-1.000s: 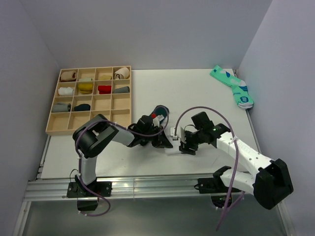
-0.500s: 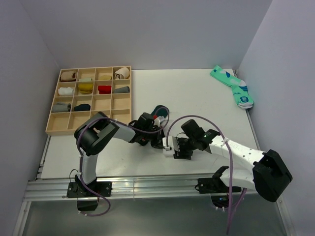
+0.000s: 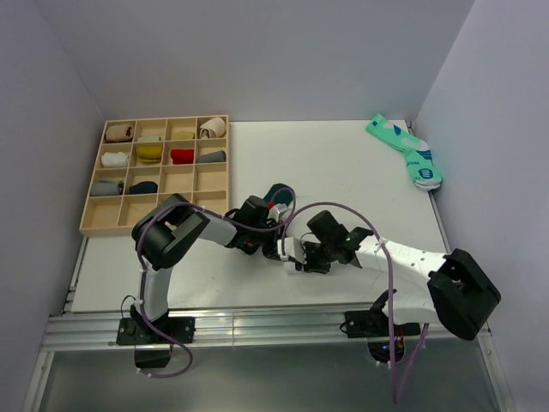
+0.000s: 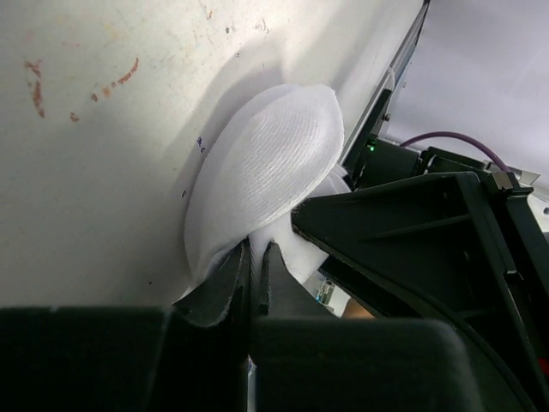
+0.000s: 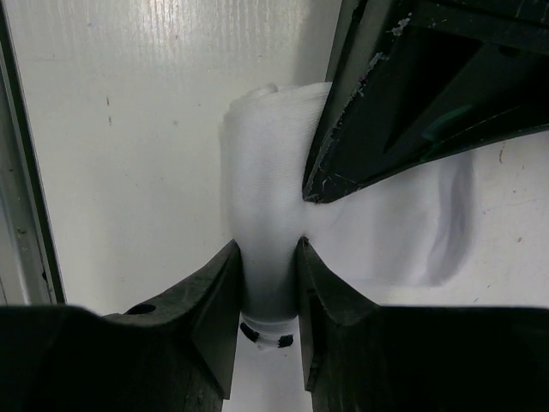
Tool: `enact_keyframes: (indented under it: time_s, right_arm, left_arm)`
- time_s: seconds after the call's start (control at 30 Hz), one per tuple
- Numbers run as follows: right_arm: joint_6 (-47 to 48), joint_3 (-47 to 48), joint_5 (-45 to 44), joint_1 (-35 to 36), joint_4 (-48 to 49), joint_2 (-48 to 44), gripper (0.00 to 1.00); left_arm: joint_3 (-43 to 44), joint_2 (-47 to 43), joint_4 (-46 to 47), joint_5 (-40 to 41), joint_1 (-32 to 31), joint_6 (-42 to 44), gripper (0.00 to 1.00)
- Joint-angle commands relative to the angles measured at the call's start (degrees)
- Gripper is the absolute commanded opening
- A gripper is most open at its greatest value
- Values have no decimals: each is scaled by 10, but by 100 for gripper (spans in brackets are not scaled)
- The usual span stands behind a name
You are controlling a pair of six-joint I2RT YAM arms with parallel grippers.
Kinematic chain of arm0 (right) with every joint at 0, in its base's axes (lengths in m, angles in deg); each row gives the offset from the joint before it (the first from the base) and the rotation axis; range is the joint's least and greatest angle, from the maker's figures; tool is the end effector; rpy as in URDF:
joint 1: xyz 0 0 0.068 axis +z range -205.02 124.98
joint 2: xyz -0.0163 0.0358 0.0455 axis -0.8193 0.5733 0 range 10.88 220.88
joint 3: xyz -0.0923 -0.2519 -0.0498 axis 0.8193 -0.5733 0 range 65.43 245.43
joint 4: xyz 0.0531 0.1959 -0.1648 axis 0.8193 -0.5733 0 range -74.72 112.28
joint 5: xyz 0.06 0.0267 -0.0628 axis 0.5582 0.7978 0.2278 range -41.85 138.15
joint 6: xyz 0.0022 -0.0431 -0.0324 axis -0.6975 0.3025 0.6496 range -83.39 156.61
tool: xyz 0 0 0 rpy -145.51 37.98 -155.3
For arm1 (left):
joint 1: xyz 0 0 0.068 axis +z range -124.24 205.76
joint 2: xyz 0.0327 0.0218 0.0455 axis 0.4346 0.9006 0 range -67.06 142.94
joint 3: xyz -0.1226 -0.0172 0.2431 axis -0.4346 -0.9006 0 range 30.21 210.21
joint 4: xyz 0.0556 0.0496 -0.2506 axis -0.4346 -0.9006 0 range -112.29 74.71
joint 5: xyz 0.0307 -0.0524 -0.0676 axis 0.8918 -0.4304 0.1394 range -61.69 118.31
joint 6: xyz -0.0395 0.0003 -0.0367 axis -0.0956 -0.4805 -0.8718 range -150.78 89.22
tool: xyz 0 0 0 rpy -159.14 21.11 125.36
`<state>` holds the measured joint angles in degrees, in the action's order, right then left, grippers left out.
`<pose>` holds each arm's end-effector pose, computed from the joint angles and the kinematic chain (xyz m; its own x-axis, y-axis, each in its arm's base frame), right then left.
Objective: Roll the socks
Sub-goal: Roll the sock at the center of the board.
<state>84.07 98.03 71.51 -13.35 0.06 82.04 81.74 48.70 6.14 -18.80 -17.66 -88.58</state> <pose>0.1517 0.1540 0.1645 0.1154 -0.8028 -0.5849 -0.9908 -0.0509 -0.1257 0.2489 -0.2714 0.0900 -0.9892 0.1433 0.0303 0.0397 0.4617 -0.8861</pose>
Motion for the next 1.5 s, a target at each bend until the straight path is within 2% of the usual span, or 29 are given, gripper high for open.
enact_keyframes:
  time_s: [0.0, 0.03, 0.07, 0.23, 0.57, 0.7, 0.83, 1.0, 1.17, 1.47]
  right_arm:
    - [-18, 3, 5, 4, 15, 24, 24]
    - [-21, 6, 6, 4, 6, 26, 23]
    - [-22, 9, 10, 5, 1, 35, 21]
    - [-26, 33, 32, -7, -37, 66, 19]
    - [-18, 100, 69, -56, -120, 144, 18]
    - [-2, 158, 95, -79, -185, 186, 18]
    - [24, 227, 128, -109, -254, 251, 18]
    - [43, 322, 165, -149, -337, 347, 18]
    - [41, 381, 178, -163, -379, 410, 18]
    - [45, 457, 202, -179, -446, 501, 18]
  left_arm:
    - [-23, 10, -65, 64, -6, 27, 7]
    - [-26, -10, -68, 77, -6, 30, 10]
    - [-28, -21, -67, 89, -6, 35, 18]
    - [-38, -90, -58, 170, -5, 46, 30]
    - [-91, -202, -35, 305, -6, 81, 33]
    - [-136, -259, -23, 339, -8, 116, 34]
    - [-168, -305, -7, 352, -10, 144, 33]
    - [-187, -320, 20, 345, -27, 200, 32]
    - [-180, -308, 58, 335, -54, 255, 37]
    - [-143, -259, 113, 280, -55, 320, 47]
